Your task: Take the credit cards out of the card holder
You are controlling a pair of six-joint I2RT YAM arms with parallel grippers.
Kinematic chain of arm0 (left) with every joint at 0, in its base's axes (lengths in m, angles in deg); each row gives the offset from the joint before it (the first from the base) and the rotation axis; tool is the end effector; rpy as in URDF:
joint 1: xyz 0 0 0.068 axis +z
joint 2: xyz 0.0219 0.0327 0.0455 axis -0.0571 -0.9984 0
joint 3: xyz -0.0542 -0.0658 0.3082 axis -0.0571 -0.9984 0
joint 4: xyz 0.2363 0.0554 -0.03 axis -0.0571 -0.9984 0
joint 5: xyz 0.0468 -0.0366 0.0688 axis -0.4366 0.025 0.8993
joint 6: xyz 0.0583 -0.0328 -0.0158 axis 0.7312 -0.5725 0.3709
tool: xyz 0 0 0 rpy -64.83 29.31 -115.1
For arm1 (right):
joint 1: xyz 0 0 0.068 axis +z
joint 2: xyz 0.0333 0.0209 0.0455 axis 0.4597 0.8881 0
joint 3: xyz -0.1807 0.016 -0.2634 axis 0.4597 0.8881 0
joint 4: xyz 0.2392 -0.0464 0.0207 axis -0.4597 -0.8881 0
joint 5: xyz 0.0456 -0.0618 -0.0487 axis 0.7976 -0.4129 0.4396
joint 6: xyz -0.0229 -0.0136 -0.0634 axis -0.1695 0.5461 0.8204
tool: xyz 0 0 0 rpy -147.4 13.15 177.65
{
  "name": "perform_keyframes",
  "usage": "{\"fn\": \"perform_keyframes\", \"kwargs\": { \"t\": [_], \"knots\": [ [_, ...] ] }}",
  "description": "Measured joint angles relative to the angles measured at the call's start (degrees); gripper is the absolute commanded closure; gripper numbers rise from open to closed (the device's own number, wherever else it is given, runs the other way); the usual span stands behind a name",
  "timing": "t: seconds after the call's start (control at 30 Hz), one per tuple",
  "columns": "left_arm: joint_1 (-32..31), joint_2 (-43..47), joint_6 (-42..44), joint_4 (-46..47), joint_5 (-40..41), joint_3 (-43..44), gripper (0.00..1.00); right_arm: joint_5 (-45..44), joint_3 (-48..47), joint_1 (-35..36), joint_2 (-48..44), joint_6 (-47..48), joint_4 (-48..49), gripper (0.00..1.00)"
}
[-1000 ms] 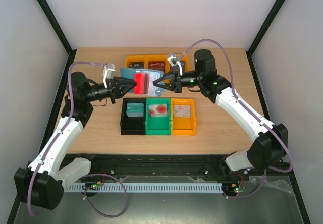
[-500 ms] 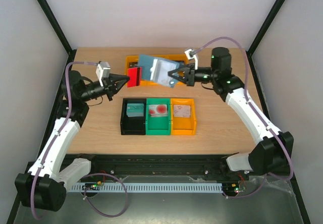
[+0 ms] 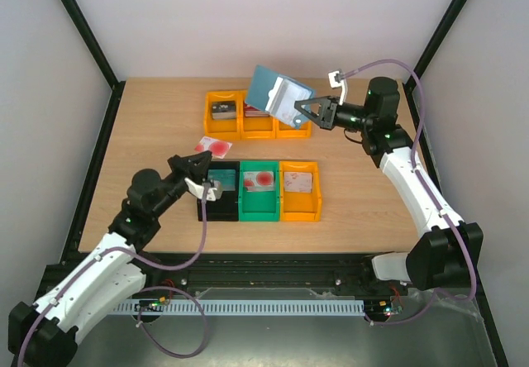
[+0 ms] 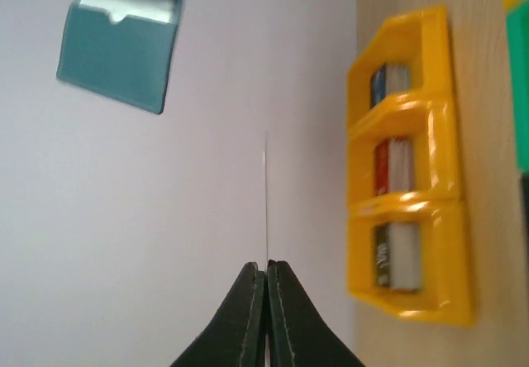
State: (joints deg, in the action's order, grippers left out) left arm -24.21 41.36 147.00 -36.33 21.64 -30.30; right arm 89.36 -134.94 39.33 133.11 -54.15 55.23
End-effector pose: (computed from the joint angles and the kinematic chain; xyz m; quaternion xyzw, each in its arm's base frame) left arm 0.1208 -0.0740 0.3283 0.5840 0.3915 0.2236 0.6751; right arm 0.2555 0.1056 0.4325 -0.2706 0.6721 0.5682 0.3902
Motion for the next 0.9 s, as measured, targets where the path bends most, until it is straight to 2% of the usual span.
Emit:
{"fn": "perform_keyframes", "kwargs": {
  "t": [0.1,0.17,0.27,0.4,0.73,0.83,0.9],
  "knots": [
    [-0.22,1.4,14.05,7.69,1.27,-6.1,0.98,0.13,0.02,0.0,0.0,-1.11,1.31,0.99],
    [-0.48,2.29,19.87,11.5,0.85,-8.04,0.98,0.24,0.02,0.0,0.0,-1.64,1.97,0.98],
    [-0.92,3.41,25.75,15.78,-0.15,-8.83,0.98,0.31,0.09,0.0,-0.02,-2.08,2.49,0.98],
    [-1.66,3.69,29.49,19.17,-0.37,-8.83,0.98,0.31,0.72,0.0,-0.35,-2.21,2.64,0.98],
    [-4.7,3.1,30.12,17.31,2.12,-8.46,0.98,0.28,1.03,0.0,-1.07,-2.01,2.6,0.98],
    [-10.78,1.49,24.85,10.4,6.08,-5.7,0.98,0.28,1.03,0.0,-1.07,-2.01,2.6,0.98],
    [-16.79,-2.23,17.88,3.72,9.99,-0.66,0.98,0.31,1.03,0.0,-1.07,-2.01,2.58,0.98]
  ]
}}
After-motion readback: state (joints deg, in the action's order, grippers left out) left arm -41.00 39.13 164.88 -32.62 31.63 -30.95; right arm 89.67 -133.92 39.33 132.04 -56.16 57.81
